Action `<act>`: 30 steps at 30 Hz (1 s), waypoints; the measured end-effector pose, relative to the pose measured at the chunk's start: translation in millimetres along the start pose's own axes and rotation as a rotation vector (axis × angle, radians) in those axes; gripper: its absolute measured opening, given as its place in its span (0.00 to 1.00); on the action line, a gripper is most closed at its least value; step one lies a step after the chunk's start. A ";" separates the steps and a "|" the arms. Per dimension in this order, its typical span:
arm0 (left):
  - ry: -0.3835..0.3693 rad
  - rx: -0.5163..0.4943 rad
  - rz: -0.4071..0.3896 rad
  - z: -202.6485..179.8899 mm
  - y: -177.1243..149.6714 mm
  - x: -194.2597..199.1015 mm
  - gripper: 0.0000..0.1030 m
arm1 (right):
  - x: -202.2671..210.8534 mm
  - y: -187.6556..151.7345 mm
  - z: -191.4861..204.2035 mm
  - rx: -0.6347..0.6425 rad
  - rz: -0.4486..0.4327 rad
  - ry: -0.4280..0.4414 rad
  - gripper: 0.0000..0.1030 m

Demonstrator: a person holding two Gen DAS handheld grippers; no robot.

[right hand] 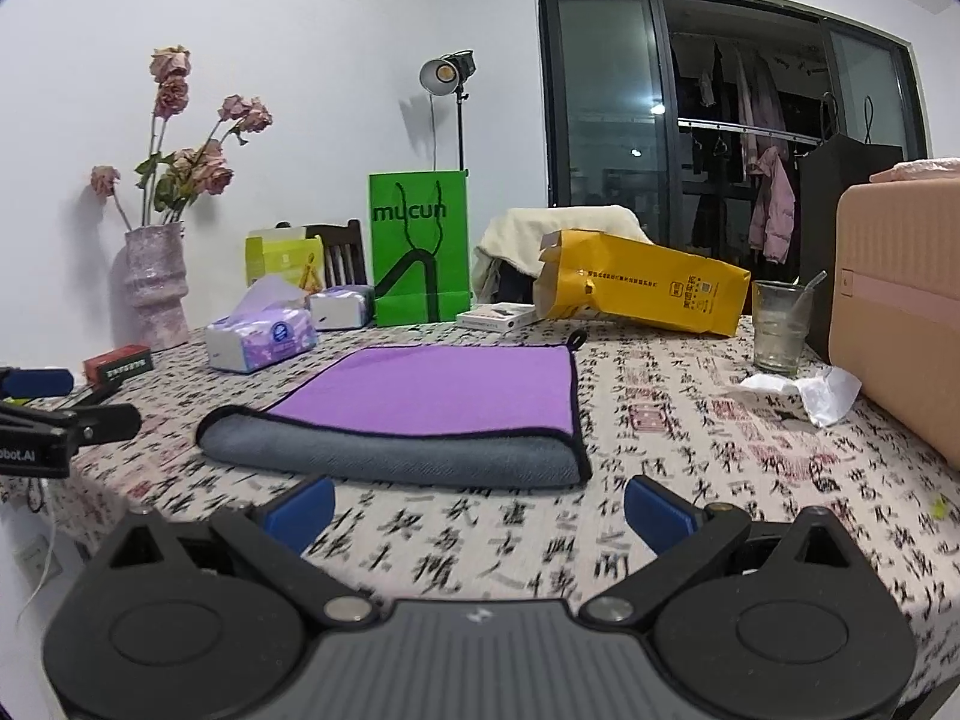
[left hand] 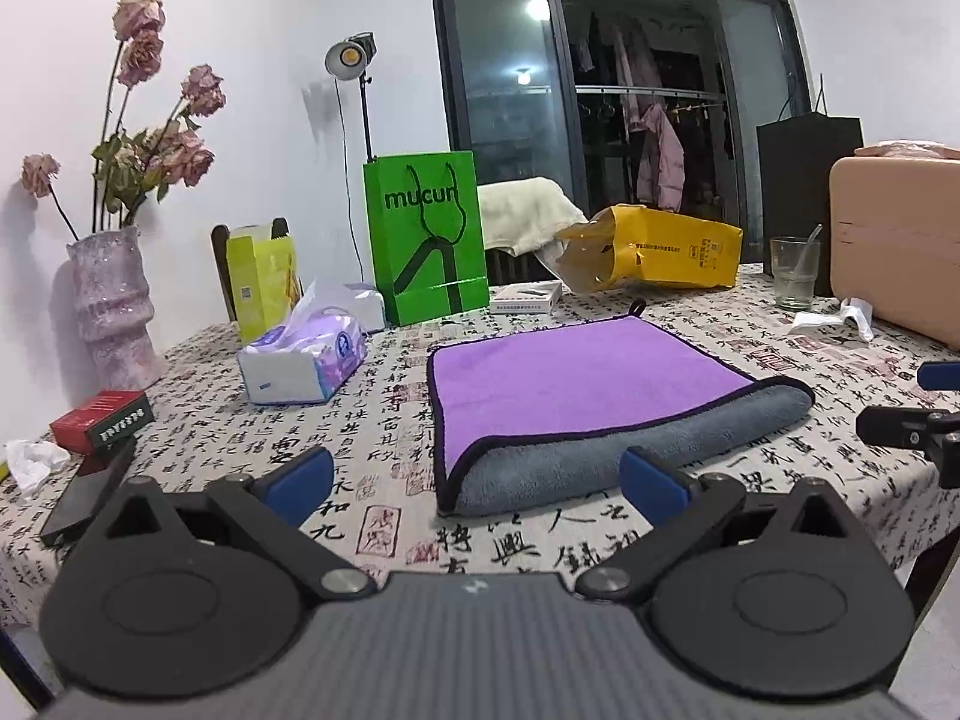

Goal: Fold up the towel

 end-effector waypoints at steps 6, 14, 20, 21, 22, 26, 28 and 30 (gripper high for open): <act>-0.032 0.025 0.023 4.1 7.3 -33.1 1.00 | -30.4 10.2 -13.6 0.006 0.002 -0.018 1.00; -0.078 0.004 0.099 3.2 4.1 -82.7 0.80 | -83.0 19.9 -38.1 -0.048 0.103 0.038 0.84; -0.161 0.044 0.199 8.4 -5.0 -106.4 0.42 | -115.3 23.6 -48.5 -0.065 0.167 0.088 0.71; -0.166 0.050 0.212 9.3 -6.7 -108.7 0.33 | -118.6 23.7 -50.1 -0.069 0.176 0.099 0.69; -0.164 0.054 0.218 9.9 -7.5 -110.6 0.24 | -122.8 23.5 -51.6 -0.073 0.190 0.108 0.68; -0.151 0.049 0.227 12.3 -8.4 -112.5 0.09 | -132.9 20.4 -54.7 -0.082 0.247 0.146 0.42; -0.146 0.044 0.232 13.6 -7.9 -113.3 0.06 | -135.6 19.6 -55.3 -0.072 0.259 0.144 0.29; -0.139 0.042 0.233 14.9 -7.0 -114.3 0.06 | -135.4 20.3 -55.6 -0.060 0.257 0.136 0.10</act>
Point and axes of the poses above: each gripper's, at about its wrist camera, not at the fingertips, and x roughly against the way its jaws point, z to its left, y to its top, the point moved 5 cm from there along -x, roughly the way its jaws point, and after that the axes turned 5 degrees about -x, right-handed, at the moved point
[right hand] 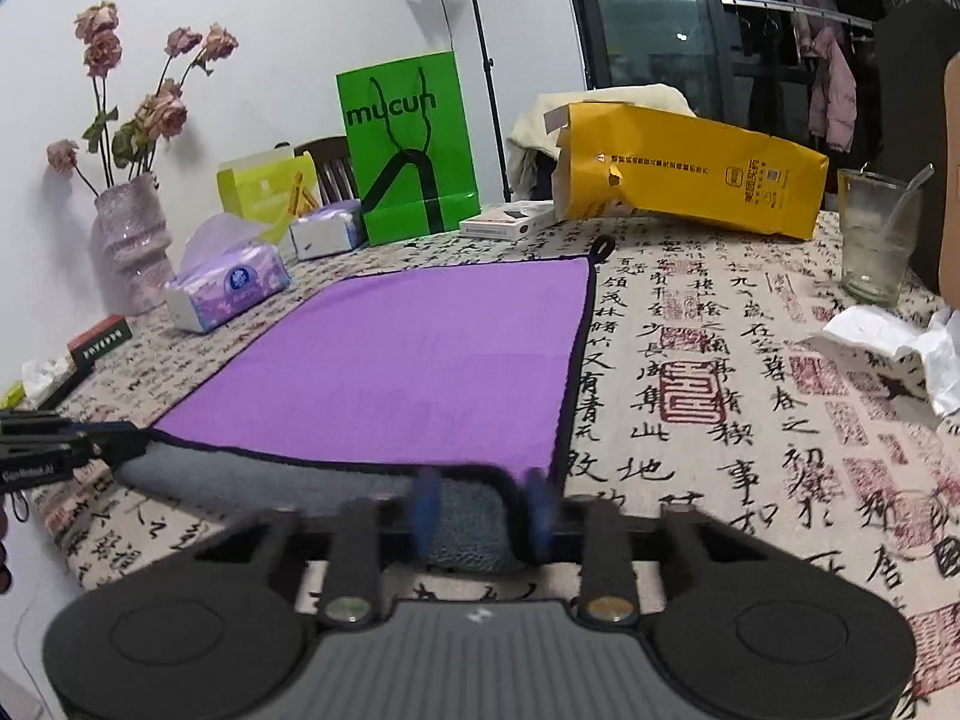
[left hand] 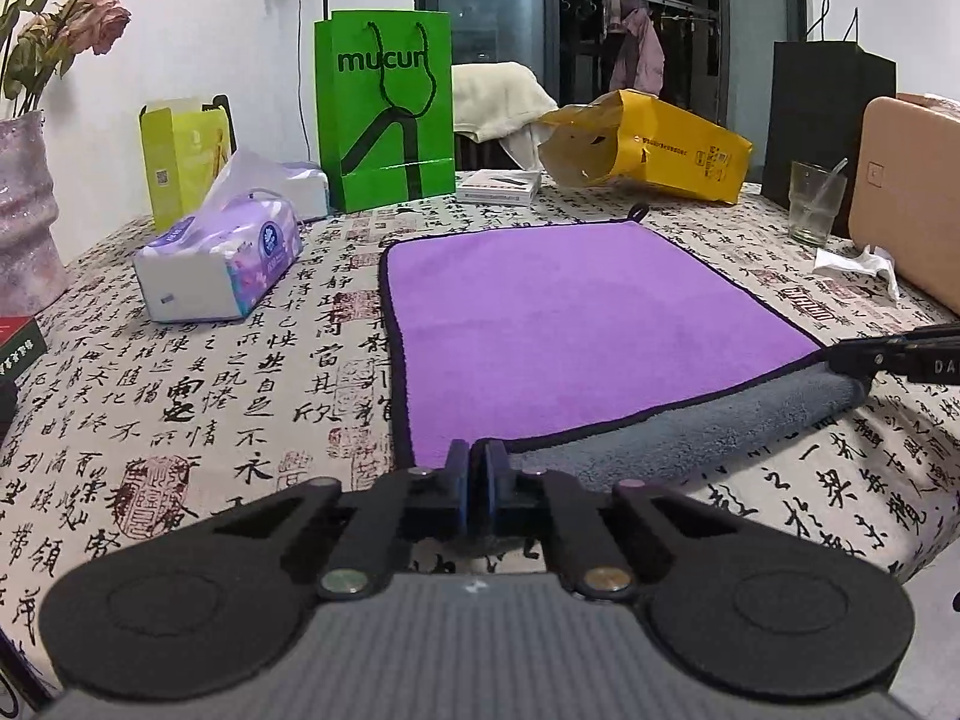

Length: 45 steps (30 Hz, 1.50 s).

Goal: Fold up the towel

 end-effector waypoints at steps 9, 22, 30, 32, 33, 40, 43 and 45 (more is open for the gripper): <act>0.031 -0.017 -0.073 9.3 27.7 -4.4 0.06 | 2.1 20.7 1.6 0.048 -0.041 -0.023 0.06; 0.078 -0.029 -0.143 26.4 87.1 -44.9 0.06 | -38.2 78.8 -6.1 0.105 -0.097 -0.044 0.06; 0.068 -0.012 -0.124 46.6 124.5 -90.4 0.06 | -79.4 117.8 -16.6 0.115 -0.081 -0.037 0.06; 0.070 -0.008 -0.114 50.7 131.1 -102.3 0.06 | -91.0 129.5 -20.7 0.121 -0.079 -0.035 0.06; 0.072 -0.006 -0.110 52.1 134.3 -108.2 0.06 | -96.0 134.3 -22.4 0.121 -0.077 -0.033 0.06; 0.059 0.015 -0.079 67.5 157.9 -145.8 0.06 | -140.1 164.3 -34.4 0.126 -0.043 -0.028 0.05; 0.055 0.017 -0.057 73.8 168.1 -166.7 0.06 | -159.4 175.2 -39.2 0.132 -0.029 -0.027 0.05; 0.051 0.022 -0.035 78.1 173.4 -182.1 0.06 | -172.5 181.3 -44.0 0.121 -0.015 -0.025 0.05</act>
Point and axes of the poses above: each gripper's, at about its wrist camera, not at the fingertips, and x roughly against the way its jaws point, z to its left, y to its top, the point moved 5 cm from there along -x, roughly the way its jaws point, and after that the axes turned 5 degrees about -x, right-handed, at the moved point
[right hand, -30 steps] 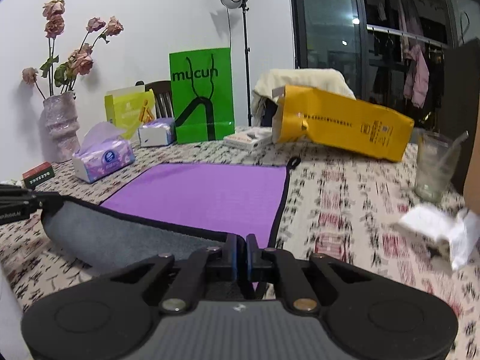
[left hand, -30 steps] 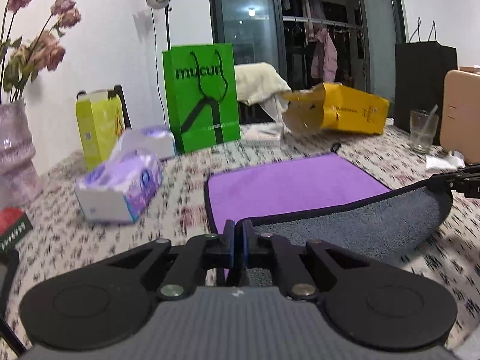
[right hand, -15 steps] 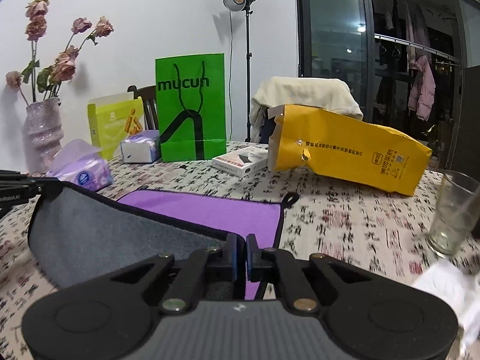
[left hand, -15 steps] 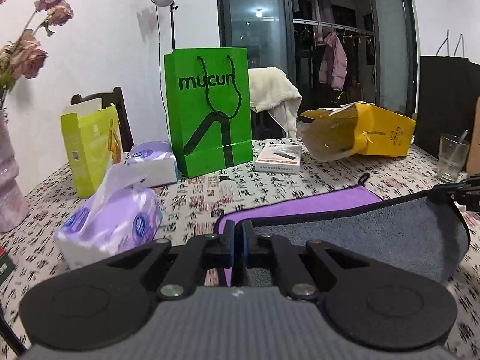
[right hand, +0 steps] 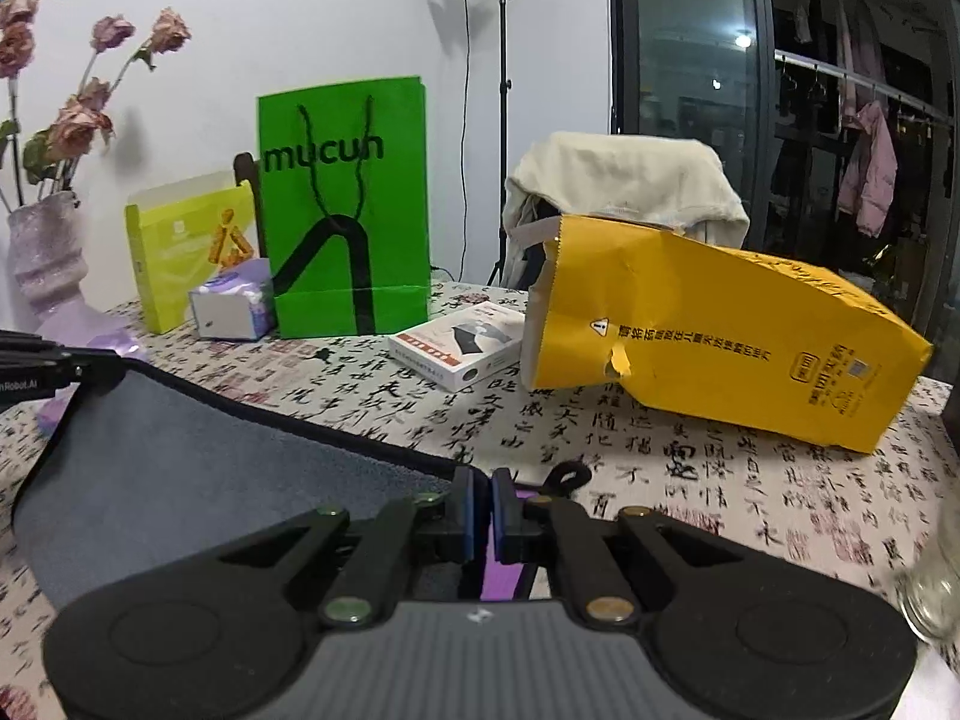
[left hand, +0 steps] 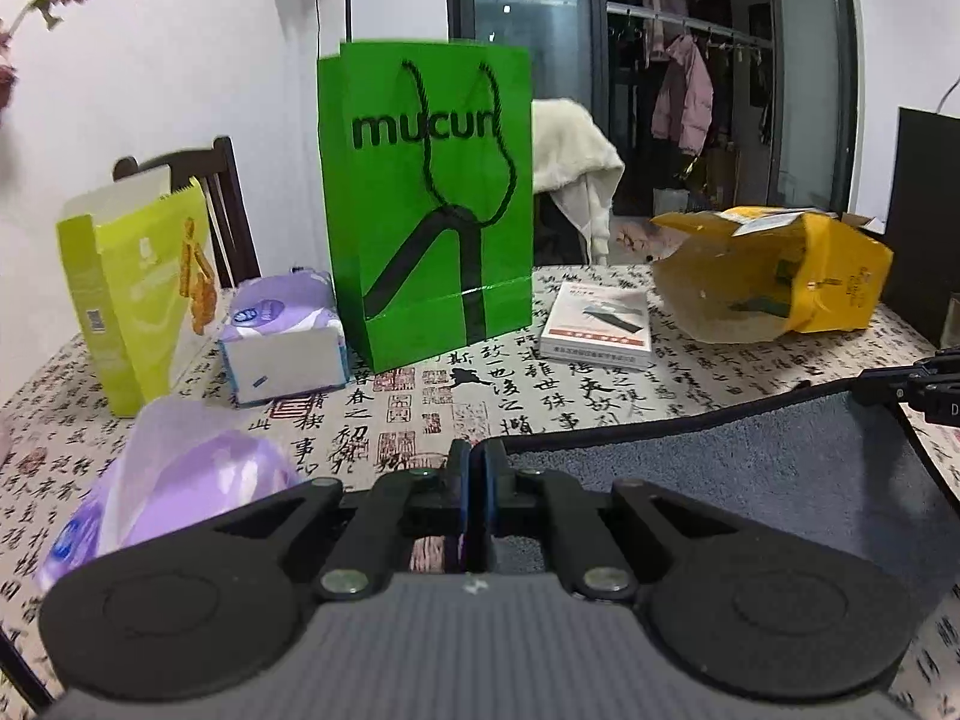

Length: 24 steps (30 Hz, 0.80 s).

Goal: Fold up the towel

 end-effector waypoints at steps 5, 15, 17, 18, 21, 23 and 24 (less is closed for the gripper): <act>-0.010 0.007 0.056 7.4 5.0 -39.1 0.08 | -36.6 8.0 -11.9 -0.034 0.050 -0.011 0.06; 0.059 0.024 0.053 20.5 -18.2 -49.7 0.74 | -68.1 -4.8 -33.5 -0.149 0.080 -0.044 0.43; 0.056 0.024 0.050 19.7 -19.7 -45.2 0.80 | -64.5 -4.2 -33.3 -0.164 0.067 -0.033 0.52; 0.057 0.024 0.050 19.6 -20.7 -42.9 0.82 | -62.2 -3.9 -31.8 -0.164 0.062 -0.028 0.53; 0.066 0.014 0.049 17.8 -23.1 -37.9 0.86 | -55.6 -2.6 -26.2 -0.162 0.051 -0.011 0.62; 0.080 0.009 0.046 17.0 -24.8 -33.7 0.87 | -49.6 -4.6 -20.9 -0.152 0.055 -0.001 0.65; 0.080 0.009 0.045 16.6 -25.7 -31.0 0.87 | -46.6 -5.6 -18.5 -0.146 0.057 -0.001 0.65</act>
Point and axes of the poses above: each gripper's, at about its wrist camera, not at the fingertips, and x roughly against the way its jaws point, z to its left, y to its top, the point moved 5 cm from there along -x, roughly the way its jaws point, and after that the axes turned 5 degrees about -x, right-handed, at the moved point
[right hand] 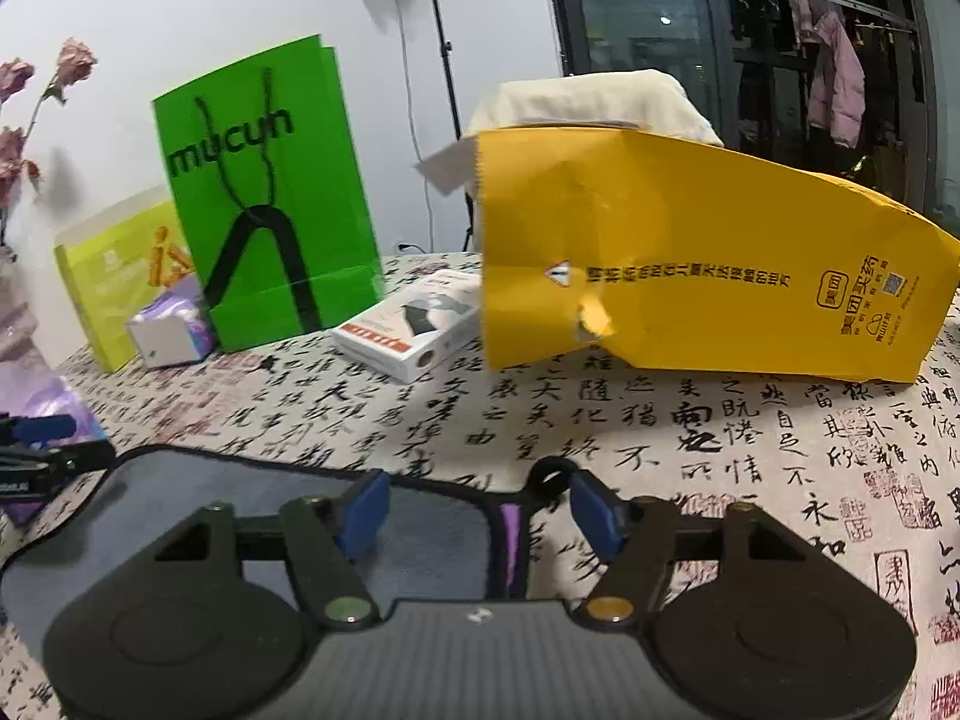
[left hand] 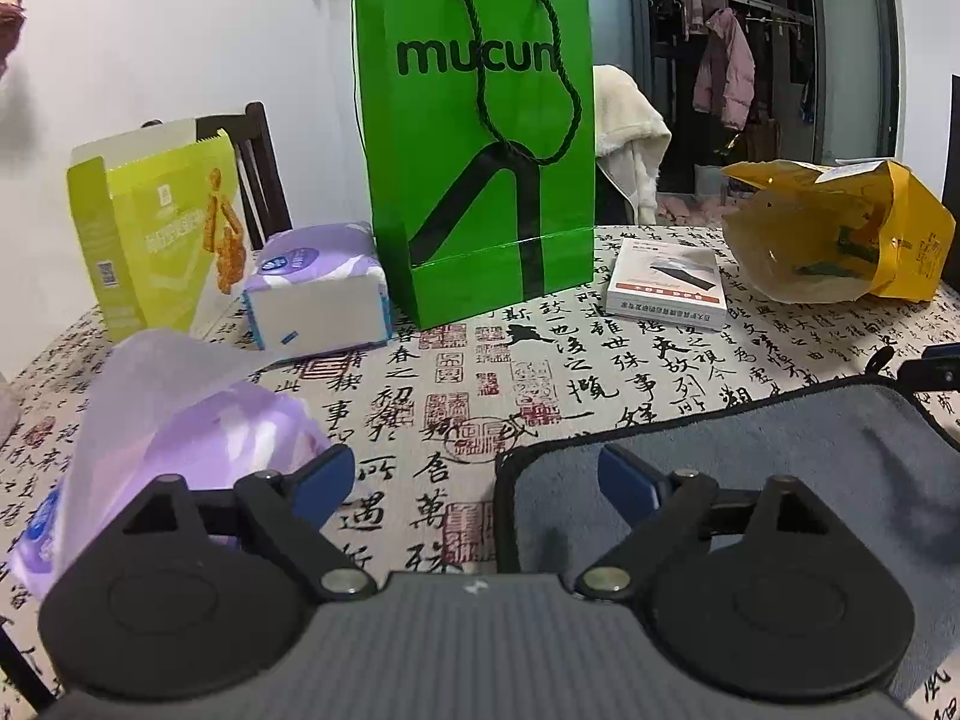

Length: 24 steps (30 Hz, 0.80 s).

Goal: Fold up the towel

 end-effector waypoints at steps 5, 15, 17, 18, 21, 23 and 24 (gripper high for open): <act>-0.004 0.010 0.003 -0.4 -8.1 16.9 0.88 | 17.2 -11.1 9.0 0.019 0.001 0.004 0.69; 0.012 0.006 -0.015 -6.0 -27.7 54.5 0.88 | 52.6 -38.3 20.5 0.027 -0.007 -0.004 0.76; 0.011 0.006 -0.020 -7.6 -30.3 62.9 0.88 | 60.7 -44.2 22.5 0.023 -0.008 -0.002 0.76; 0.009 0.005 -0.022 -8.7 -31.6 67.6 0.88 | 63.8 -46.6 23.4 0.022 -0.007 0.000 0.76; 0.006 0.004 -0.031 -11.5 -35.9 82.1 0.88 | 75.4 -54.7 26.3 0.016 -0.008 0.000 0.76; 0.004 0.001 -0.037 -13.9 -38.7 91.1 0.88 | 83.5 -60.8 29.1 0.014 -0.008 0.002 0.76; 0.005 -0.004 -0.040 -15.0 -40.3 95.7 0.88 | 87.0 -63.6 30.7 0.015 -0.008 0.002 0.76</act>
Point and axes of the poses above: each gripper's, at about its wrist camera, not at the fingertips, and x roughly against the way its jaws point, z to its left, y to its top, the point moved 5 cm from there along -x, roughly the way its jaws point, and after that the axes turned 5 degrees about -x, right-handed, at the moved point
